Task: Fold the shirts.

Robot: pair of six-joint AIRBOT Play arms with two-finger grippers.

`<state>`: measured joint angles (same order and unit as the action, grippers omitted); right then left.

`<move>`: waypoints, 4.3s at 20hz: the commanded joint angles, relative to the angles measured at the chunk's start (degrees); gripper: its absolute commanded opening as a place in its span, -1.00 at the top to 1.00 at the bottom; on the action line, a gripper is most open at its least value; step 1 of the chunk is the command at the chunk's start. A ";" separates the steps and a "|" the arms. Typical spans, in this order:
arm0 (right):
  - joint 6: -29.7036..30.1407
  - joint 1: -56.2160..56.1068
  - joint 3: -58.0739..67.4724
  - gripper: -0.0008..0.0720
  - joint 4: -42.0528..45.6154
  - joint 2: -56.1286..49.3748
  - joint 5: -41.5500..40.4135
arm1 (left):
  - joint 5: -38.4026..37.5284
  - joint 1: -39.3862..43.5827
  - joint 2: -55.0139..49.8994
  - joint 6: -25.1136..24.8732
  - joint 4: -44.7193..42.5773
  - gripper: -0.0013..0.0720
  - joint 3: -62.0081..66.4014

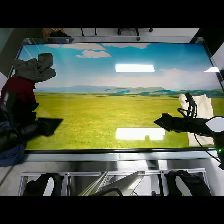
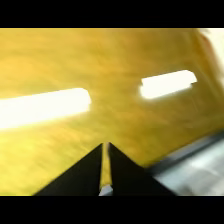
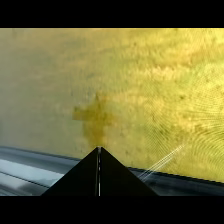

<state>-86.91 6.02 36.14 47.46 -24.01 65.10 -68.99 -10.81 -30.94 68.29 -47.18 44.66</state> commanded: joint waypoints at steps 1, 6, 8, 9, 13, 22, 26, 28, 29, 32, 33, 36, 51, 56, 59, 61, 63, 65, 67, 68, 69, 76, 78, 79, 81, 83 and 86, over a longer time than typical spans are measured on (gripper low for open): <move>-0.04 -0.04 -0.02 0.92 -0.02 0.04 0.00 | 12.46 -0.07 -14.99 -0.15 -17.03 -0.95 16.85; -0.04 -0.04 -0.02 0.92 -0.13 0.04 0.00 | 16.57 -0.07 -50.23 -0.24 -37.40 -0.95 48.83; -0.02 -0.04 -0.02 0.92 -0.13 0.04 0.00 | 19.93 -0.42 -65.68 -0.31 -40.41 -0.95 60.65; -0.04 -0.04 -0.02 0.92 -0.13 0.04 0.00 | 20.83 -1.22 -72.37 -0.28 -39.93 -0.95 65.64; -0.02 -0.04 -0.02 0.92 -0.13 0.04 0.00 | 24.06 -2.99 -92.98 0.33 -39.71 -0.95 76.48; -0.04 -0.04 -0.02 0.92 -0.13 0.04 0.00 | 43.23 -3.04 -95.69 -2.78 -40.30 -0.95 66.88; -0.04 -0.04 -0.02 0.92 -0.13 0.04 0.00 | 48.59 -3.08 -96.52 -3.87 -40.30 -0.94 66.97; -0.04 -0.04 -0.02 0.92 -0.13 0.04 0.02 | 49.31 -3.04 -96.56 -3.91 -40.28 -0.94 67.01; -0.02 -0.04 -0.02 0.92 -0.13 0.04 0.00 | 49.31 -3.04 -96.30 -3.91 -40.28 -0.95 67.01; -0.04 -0.04 -0.02 0.92 -0.13 0.04 0.00 | 53.92 -3.10 -96.08 -7.72 -40.28 -0.94 67.25; -0.02 -0.04 -0.02 0.92 -0.13 0.04 0.00 | 54.90 -3.10 -96.13 -8.33 -40.28 -0.94 67.25; -0.02 -0.04 -0.02 0.92 -0.13 0.04 0.00 | 58.95 -3.15 -98.27 -12.24 -40.33 -0.94 67.25; -0.02 -0.04 -0.02 0.92 -0.13 0.04 0.02 | 32.09 1.27 -87.32 -5.01 -34.40 0.95 70.88; -0.04 -0.04 -0.02 0.92 -0.13 0.07 0.02 | 3.43 8.90 -72.06 -6.82 -8.00 0.94 69.75; -0.04 -0.04 -0.02 0.92 -0.13 0.04 0.00 | -4.57 14.43 -66.40 -5.14 -1.81 0.94 62.82; -0.02 -0.04 -0.02 0.92 -0.13 0.04 0.02 | -4.87 18.93 -63.80 -3.98 -1.27 0.94 55.65; -0.02 -0.04 -0.02 0.92 -0.13 0.04 0.00 | -5.66 23.37 -62.84 -2.36 -1.27 0.94 48.70; -0.02 -0.04 -0.02 0.92 -0.13 0.04 0.02 | -6.56 27.06 -62.88 -1.14 -1.25 0.93 43.39; -0.04 -0.04 -0.02 0.92 -0.13 0.04 0.00 | -8.20 29.38 -62.86 0.98 -1.20 0.61 40.81; -0.04 -0.04 -0.02 0.92 -0.13 0.04 0.00 | -9.62 29.81 -62.86 2.36 -1.22 -0.75 40.79; -0.04 -0.04 -0.02 0.92 -0.13 0.07 0.00 | -11.28 29.75 -62.84 5.53 -1.27 -0.89 41.46; -0.04 -0.04 -0.02 0.92 -0.13 0.04 0.00 | -20.76 22.99 -52.70 11.98 -1.29 -0.81 35.26; -0.02 -0.04 -0.02 0.92 -0.15 0.04 0.00 | -16.90 22.80 -45.22 11.45 -1.25 -0.81 23.89; -0.02 -0.04 -0.02 0.92 -0.13 0.04 0.00 | -14.38 23.15 -41.70 11.47 -1.07 -0.81 17.70; -0.04 -0.04 -0.02 0.92 -0.13 0.04 -0.39 | -5.49 25.46 -34.75 11.67 -0.35 -0.81 4.15; -0.04 -0.04 -0.02 0.92 -0.15 0.04 -0.39 | 8.81 28.81 -30.16 11.78 5.44 -0.82 -7.74; 0.17 -0.04 -0.02 0.91 -0.11 -0.35 -3.34 | 31.78 32.70 -27.43 11.63 16.28 -0.82 -18.93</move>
<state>-86.94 6.02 36.14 47.33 -24.05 63.96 -59.53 18.68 -62.48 79.96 -39.81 37.58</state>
